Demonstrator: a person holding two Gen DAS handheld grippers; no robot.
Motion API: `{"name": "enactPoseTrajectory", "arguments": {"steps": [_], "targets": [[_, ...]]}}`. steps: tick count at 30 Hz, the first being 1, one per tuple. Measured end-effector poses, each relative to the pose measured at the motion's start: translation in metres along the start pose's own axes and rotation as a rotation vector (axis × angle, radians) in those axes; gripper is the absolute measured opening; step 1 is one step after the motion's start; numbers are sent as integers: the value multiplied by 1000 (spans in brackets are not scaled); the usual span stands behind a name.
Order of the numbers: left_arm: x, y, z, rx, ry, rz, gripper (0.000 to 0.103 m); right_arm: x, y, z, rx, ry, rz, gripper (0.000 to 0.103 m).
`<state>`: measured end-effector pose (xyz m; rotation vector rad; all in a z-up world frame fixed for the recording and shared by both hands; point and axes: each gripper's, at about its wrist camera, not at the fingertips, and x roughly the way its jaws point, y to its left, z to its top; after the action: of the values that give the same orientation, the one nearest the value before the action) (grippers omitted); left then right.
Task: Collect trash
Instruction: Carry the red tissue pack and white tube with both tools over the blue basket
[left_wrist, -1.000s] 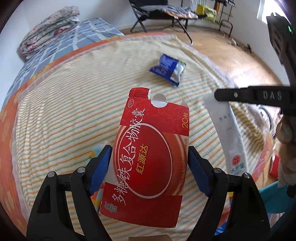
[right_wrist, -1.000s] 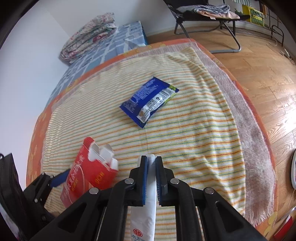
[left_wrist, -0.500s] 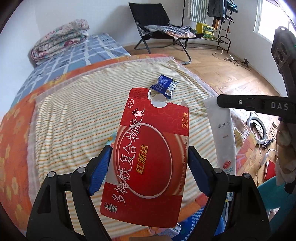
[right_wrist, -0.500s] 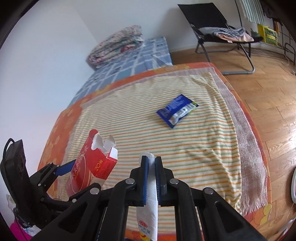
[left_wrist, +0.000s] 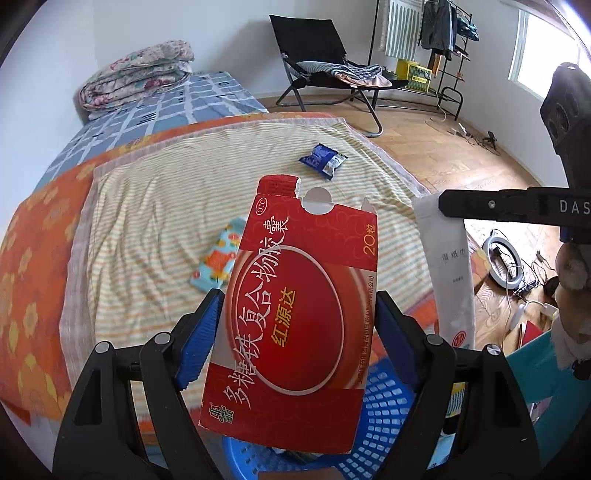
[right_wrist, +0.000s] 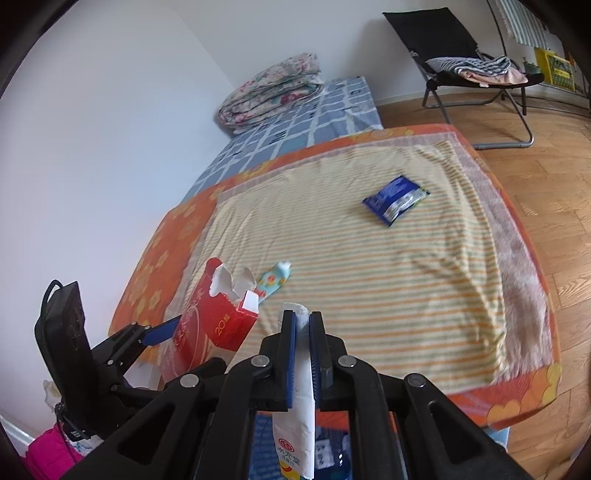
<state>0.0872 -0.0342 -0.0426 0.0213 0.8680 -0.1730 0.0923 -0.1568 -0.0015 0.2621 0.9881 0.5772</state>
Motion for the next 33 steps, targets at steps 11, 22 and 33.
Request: {"name": "enactPoseTrajectory", "arguments": {"steps": [11, 22, 33], "targets": [[-18, -8, -45, -29, -8, 25, 82, 8, 12, -35, -3, 44, 24, 5], [-19, 1, -78, -69, 9, 48, 82, 24, 17, -57, -24, 66, 2, 5], [-8, -2, -96, -60, 39, 63, 83, 45, 22, -74, -42, 103, -3, 5]]}}
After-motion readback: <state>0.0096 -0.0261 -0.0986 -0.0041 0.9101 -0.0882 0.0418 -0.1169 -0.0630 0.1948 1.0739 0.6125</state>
